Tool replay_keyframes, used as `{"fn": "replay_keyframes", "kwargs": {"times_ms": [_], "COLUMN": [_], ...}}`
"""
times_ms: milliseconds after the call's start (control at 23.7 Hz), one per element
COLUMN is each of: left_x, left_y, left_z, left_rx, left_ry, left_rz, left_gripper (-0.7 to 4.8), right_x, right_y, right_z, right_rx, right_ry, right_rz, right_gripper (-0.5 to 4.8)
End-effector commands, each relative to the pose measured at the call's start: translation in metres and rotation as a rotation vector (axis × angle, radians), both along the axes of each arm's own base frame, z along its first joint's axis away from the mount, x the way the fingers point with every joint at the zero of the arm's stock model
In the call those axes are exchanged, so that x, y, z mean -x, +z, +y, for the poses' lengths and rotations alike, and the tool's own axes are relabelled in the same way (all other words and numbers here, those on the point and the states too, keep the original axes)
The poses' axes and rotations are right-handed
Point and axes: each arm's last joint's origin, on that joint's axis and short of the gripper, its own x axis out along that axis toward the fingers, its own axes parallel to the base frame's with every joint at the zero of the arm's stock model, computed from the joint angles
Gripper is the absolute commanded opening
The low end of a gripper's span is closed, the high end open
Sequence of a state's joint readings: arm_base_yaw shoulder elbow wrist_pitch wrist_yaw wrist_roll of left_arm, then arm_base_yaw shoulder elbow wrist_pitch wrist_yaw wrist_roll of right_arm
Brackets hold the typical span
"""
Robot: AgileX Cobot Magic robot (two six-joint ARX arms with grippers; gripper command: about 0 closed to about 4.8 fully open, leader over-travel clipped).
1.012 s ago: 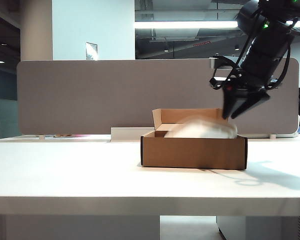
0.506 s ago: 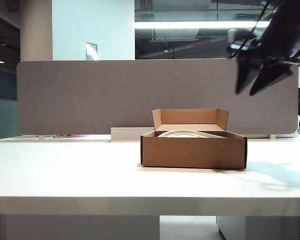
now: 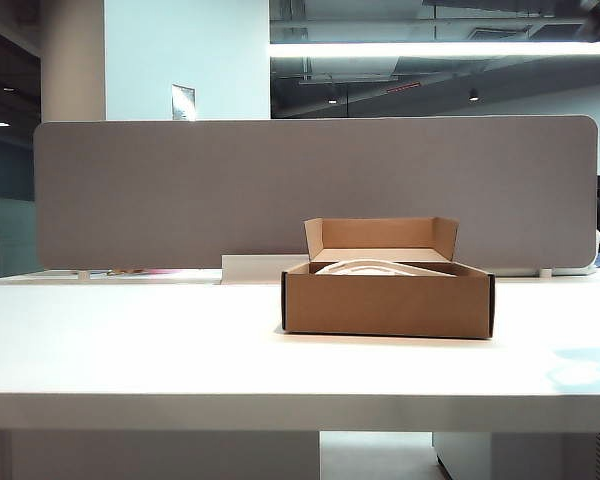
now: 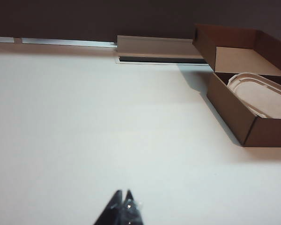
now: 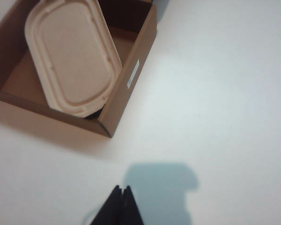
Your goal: Pick up the lid and place it into the paper box.
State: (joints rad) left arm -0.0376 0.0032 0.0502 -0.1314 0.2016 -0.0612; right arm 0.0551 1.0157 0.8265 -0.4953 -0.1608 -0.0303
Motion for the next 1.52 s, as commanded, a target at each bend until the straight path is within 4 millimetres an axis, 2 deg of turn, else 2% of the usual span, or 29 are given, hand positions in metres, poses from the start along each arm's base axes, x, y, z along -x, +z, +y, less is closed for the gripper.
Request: {"fn": "replay_keyframes", "kwargs": {"times_ms": [42,127,337,548,886,1139,1434,1518], "left_x": [0.000,0.000,0.000,0.000,0.000,0.000,0.000,0.000], "left_y": [0.002,0.002,0.002,0.002,0.002,0.001,0.001,0.001], "left_z": [0.000,0.000,0.000,0.000,0.000,0.000,0.000,0.000], "left_rx": [0.002,0.004,0.004,0.003,0.003,0.002,-0.005,-0.007], "left_ry": [-0.003,-0.003,-0.003,-0.002,-0.002,-0.002,0.005,0.005], "left_rz": [-0.014,-0.013,-0.013,-0.013,-0.010,-0.006,-0.010,-0.010], "left_gripper": [-0.05,-0.05,-0.05,-0.05,-0.05,-0.05,-0.05,-0.05], "right_x": [0.028,0.055,0.087,0.110,0.117,0.117,0.111,0.111], "right_y": [0.000,-0.006,-0.023,-0.054,-0.096,-0.109,-0.132,-0.133], "right_z": [-0.002,-0.003,-0.007,-0.009,-0.009,-0.008,-0.008,-0.008], "right_rx": [-0.064,-0.087,-0.112,-0.128,-0.186,-0.198,-0.191,-0.162], "right_ry": [-0.041,-0.063,-0.128,-0.168,-0.168,-0.155,-0.151,-0.142], "right_rz": [-0.113,-0.207,-0.324,-0.405,-0.446,-0.497,-0.483,-0.481], "right_gripper": [-0.05,-0.05,-0.05,-0.05,-0.05,-0.05,-0.05,-0.05]}}
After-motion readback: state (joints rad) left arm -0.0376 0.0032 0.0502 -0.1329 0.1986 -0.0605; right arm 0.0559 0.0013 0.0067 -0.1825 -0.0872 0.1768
